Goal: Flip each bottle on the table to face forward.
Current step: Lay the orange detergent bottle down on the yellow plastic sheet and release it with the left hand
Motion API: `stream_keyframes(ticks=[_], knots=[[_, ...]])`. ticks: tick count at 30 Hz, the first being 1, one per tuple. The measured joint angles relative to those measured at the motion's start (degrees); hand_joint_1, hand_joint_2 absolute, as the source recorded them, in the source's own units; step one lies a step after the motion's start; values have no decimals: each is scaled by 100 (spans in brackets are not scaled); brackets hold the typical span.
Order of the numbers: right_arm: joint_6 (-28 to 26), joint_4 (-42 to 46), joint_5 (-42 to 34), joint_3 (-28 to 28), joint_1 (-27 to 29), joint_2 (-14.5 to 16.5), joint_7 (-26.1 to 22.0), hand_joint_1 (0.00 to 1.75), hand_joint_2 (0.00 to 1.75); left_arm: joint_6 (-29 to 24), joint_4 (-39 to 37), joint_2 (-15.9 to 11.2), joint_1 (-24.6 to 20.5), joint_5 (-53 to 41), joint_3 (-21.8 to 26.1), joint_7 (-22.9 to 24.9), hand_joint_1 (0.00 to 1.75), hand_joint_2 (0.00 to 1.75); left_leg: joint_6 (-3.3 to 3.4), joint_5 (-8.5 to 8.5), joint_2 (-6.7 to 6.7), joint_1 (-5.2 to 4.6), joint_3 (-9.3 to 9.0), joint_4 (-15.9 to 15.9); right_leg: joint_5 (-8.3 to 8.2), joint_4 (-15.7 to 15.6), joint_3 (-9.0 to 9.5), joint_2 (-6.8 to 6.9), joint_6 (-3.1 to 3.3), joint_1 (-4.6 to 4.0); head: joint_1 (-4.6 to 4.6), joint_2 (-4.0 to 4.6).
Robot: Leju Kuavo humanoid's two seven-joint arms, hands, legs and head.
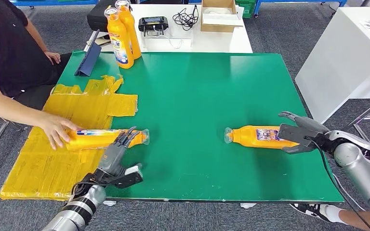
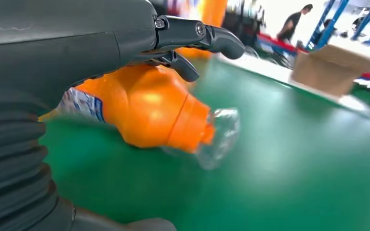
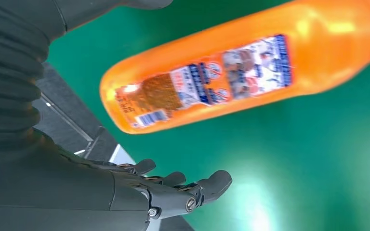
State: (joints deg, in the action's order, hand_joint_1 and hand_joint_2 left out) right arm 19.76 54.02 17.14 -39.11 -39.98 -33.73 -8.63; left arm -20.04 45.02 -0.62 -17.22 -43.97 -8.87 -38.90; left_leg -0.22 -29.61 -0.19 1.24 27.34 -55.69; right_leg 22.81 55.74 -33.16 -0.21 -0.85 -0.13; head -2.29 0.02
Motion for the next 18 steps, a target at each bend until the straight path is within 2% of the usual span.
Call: stream_keyframes(ticks=[4,7,9,18], knots=[[-139,-197,80,-104,14,-25,-78,0,175,1971,661,40,125,2200,2,-132,0,0,1,0,0,-2,5,0,0,-1,0,2,0,2,0,0],[-285,-518,288,-181,1,78,-240,0,175,3078,1127,99,250,3207,3,-134,0,0,1,0,1,-1,9,0,0,0,-1,1,0,2,0,0],[-412,-756,416,-233,-1,195,-343,0,175,3433,1343,166,301,3470,7,-134,0,0,1,0,3,-1,7,0,0,0,-2,1,0,1,1,0],[-1071,-1650,1035,-334,-135,805,-392,0,175,3706,1981,369,481,3596,-4,-134,0,0,1,0,15,2,6,1,0,1,-4,-6,0,-2,1,0]])
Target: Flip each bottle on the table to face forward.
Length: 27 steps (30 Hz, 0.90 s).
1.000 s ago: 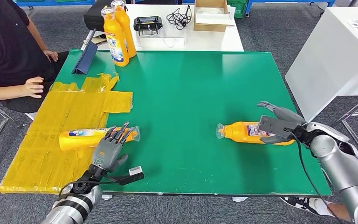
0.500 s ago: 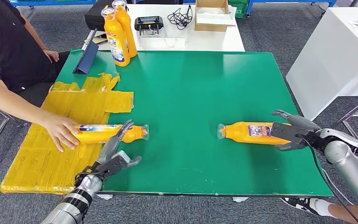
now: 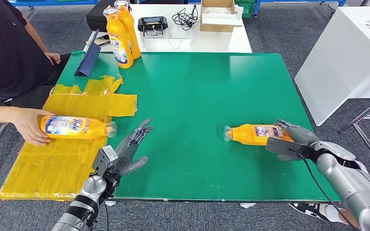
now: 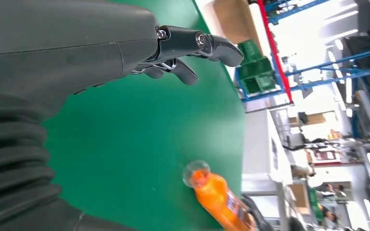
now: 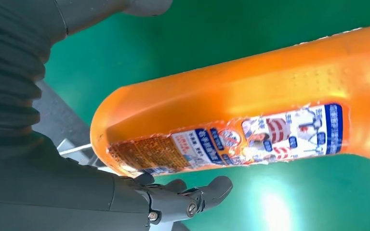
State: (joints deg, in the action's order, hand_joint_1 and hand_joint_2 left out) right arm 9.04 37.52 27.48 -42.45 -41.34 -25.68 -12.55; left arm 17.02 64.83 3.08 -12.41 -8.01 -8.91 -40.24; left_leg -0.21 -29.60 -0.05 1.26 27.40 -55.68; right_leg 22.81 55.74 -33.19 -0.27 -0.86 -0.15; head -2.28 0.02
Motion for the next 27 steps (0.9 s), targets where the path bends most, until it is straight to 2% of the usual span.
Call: stream_keyframes(ticks=[4,7,10,13,14,17,18,20,27], knots=[[-235,-385,395,-3,-176,391,162,0,175,32,178,56,81,-36,-5,0,0,0,0,0,10,0,-7,0,0,0,0,-7,0,0,0,0],[-198,-650,601,-13,-286,657,299,0,175,33,249,88,123,-49,-15,0,0,0,0,1,8,0,-11,0,0,0,0,-6,0,-1,-1,0],[40,-905,749,-33,-370,831,426,0,175,52,260,97,132,-57,-24,0,0,0,0,3,3,0,-9,0,0,1,0,-3,0,-2,-1,0],[543,-1163,932,-113,-468,913,630,0,175,126,259,99,113,-30,-31,0,0,0,0,3,3,-1,-11,-1,0,1,1,-3,0,-2,0,0],[683,-1240,987,-153,-512,924,678,37,175,146,258,100,101,-14,-34,0,0,0,0,2,2,-2,-12,-1,0,0,1,-2,0,-2,-1,0],[1058,-1428,1089,-280,-604,911,724,168,175,170,233,101,38,7,-75,0,0,0,0,2,0,-5,-18,-2,0,-2,6,-1,0,-1,-1,0],[1187,-1478,1100,-318,-618,894,722,175,175,167,215,101,1,9,-105,0,0,0,1,2,-1,-6,-21,-2,0,-3,9,0,0,-1,2,0],[1327,-1548,1073,-375,-631,852,697,175,175,155,179,101,-69,19,-169,0,0,0,1,2,-4,-7,-29,-2,0,-5,19,3,0,-1,2,0],[1247,-1629,796,-382,-616,772,645,175,175,84,90,101,-153,113,-283,0,0,0,4,-1,-4,-8,-48,-2,1,-7,40,4,-1,1,1,0]])
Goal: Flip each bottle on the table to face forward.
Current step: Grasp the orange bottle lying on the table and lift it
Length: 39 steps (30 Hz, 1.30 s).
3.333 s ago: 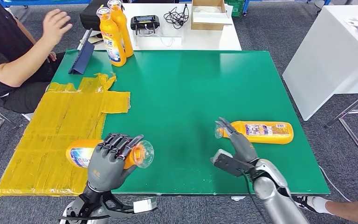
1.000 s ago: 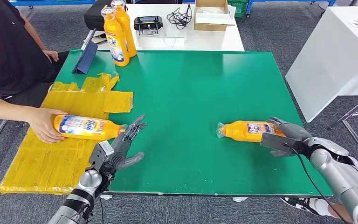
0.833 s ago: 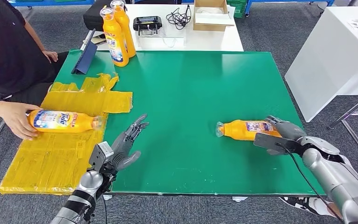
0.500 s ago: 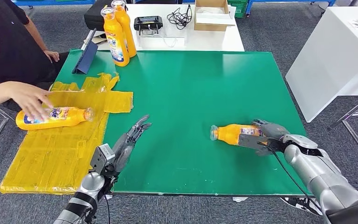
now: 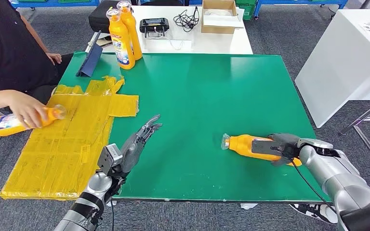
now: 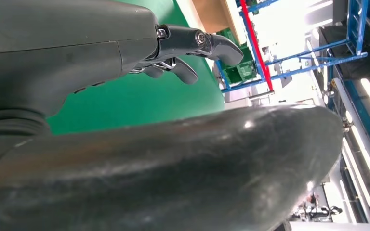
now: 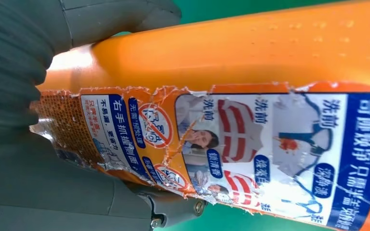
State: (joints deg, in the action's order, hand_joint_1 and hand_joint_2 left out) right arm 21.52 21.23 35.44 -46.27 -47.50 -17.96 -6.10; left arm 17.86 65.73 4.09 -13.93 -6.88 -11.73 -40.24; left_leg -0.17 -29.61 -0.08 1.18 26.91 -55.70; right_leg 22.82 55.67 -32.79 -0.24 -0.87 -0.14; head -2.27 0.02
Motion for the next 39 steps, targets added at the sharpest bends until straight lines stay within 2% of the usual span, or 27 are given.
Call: stream_keyframes(ticks=[7,11,15,19,23,28,31,35,39], knots=[[-759,2,-709,347,151,138,-155,175,175,-25,-7,0,2,72,-1,0,0,0,0,0,2,8,-6,1,0,1,10,-2,0,-4,-2,0],[-993,12,-866,461,203,199,-299,175,175,-26,-2,0,15,79,2,6,0,0,0,-1,7,11,-5,2,0,2,12,-6,0,-6,0,0],[-1919,883,-2002,1856,1046,950,-1447,175,175,20,315,122,257,297,142,278,0,0,-9,-5,64,19,-3,4,-4,10,-14,-61,0,-14,-3,0],[-1858,1545,-2136,2458,1473,1284,-1545,175,175,-50,513,198,375,311,203,401,0,175,-14,14,6,19,34,4,-3,17,-34,-9,0,-15,-1,0],[-1648,2312,-2051,2808,1803,1749,-1486,175,175,-332,785,346,482,377,266,745,0,175,-15,13,26,19,46,6,-3,20,-49,-24,0,-14,1,0],[-1580,2898,-1868,2771,2054,2377,-1274,175,175,-596,1112,559,587,574,297,1033,0,175,-16,13,18,18,62,6,-2,19,-70,-21,0,-15,0,0],[-1526,2974,-1707,2600,2094,2699,-1195,175,175,-883,1268,669,640,669,331,1243,0,175,-16,13,23,19,65,7,-2,20,-71,-24,1,-15,2,0],[-1592,2916,-1602,2143,2153,3137,-1149,175,175,-1005,1345,740,652,914,340,1442,0,175,-16,13,29,18,64,7,-2,21,-80,-29,1,-15,0,0],[-1628,2773,-1616,1771,2158,3335,-1133,175,175,-1014,1382,748,710,1107,335,1491,0,175,-17,13,18,18,70,7,-2,22,-81,-20,1,-15,1,0]])
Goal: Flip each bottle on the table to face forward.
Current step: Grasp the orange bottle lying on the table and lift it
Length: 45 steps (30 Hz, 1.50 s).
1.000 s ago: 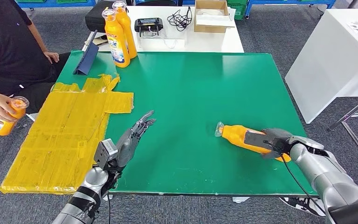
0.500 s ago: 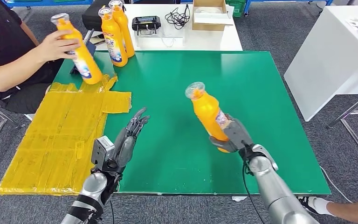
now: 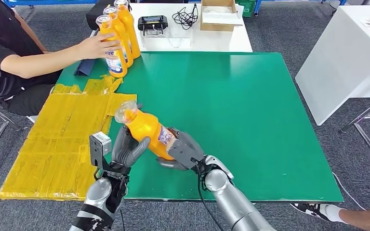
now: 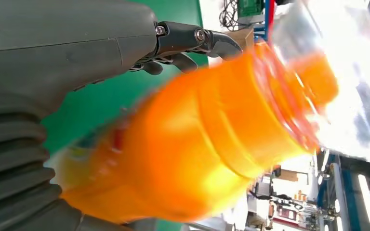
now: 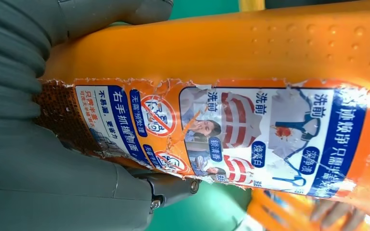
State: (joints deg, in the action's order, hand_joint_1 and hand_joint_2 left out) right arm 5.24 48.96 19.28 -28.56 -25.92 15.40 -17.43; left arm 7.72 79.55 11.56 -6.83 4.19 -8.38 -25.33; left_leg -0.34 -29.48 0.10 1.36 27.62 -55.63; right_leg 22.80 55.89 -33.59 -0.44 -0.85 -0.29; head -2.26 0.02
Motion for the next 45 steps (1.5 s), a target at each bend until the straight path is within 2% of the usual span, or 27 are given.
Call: stream_keyframes(ticks=[8,17,18,21,22,38,42,45], knots=[[-70,-278,1,-459,89,121,9,175,175,43,282,-4,277,45,-77,28,0,175,1,-1,1,-3,2,0,0,-2,-2,-2,0,4,1,0],[-106,-376,2,-579,98,145,22,175,175,59,381,-6,352,46,-88,42,0,175,0,-1,0,-3,0,0,0,-2,-2,-3,0,4,1,0],[-112,-393,-1,-599,98,147,34,175,175,62,386,-8,361,46,-97,49,10,175,0,-1,1,-3,-1,0,0,-2,-2,-3,0,4,1,0],[-128,-444,-22,-656,97,146,61,175,175,87,391,-28,384,43,-150,62,141,175,0,0,1,-2,-1,0,0,-1,-2,-3,0,3,1,0],[-131,-459,-33,-667,97,144,62,175,175,107,391,-40,389,37,-170,57,175,175,0,0,1,-2,-1,0,0,-1,-2,-3,0,3,1,0],[-268,-564,-207,-665,15,-33,-263,175,175,893,187,-302,219,-95,-334,-443,175,175,0,0,2,-4,-3,-1,0,-2,-4,-4,0,4,0,0],[-437,-411,-178,-565,73,-91,-495,1,175,1005,140,-315,166,-149,-344,-575,175,175,0,0,1,-4,-3,-1,0,-1,-3,-3,0,3,1,0],[-599,-55,-93,-400,242,-156,-555,0,175,1039,139,-317,131,-206,-368,-624,175,175,0,-1,0,-4,-1,-1,0,-2,-3,-3,0,5,1,0]])
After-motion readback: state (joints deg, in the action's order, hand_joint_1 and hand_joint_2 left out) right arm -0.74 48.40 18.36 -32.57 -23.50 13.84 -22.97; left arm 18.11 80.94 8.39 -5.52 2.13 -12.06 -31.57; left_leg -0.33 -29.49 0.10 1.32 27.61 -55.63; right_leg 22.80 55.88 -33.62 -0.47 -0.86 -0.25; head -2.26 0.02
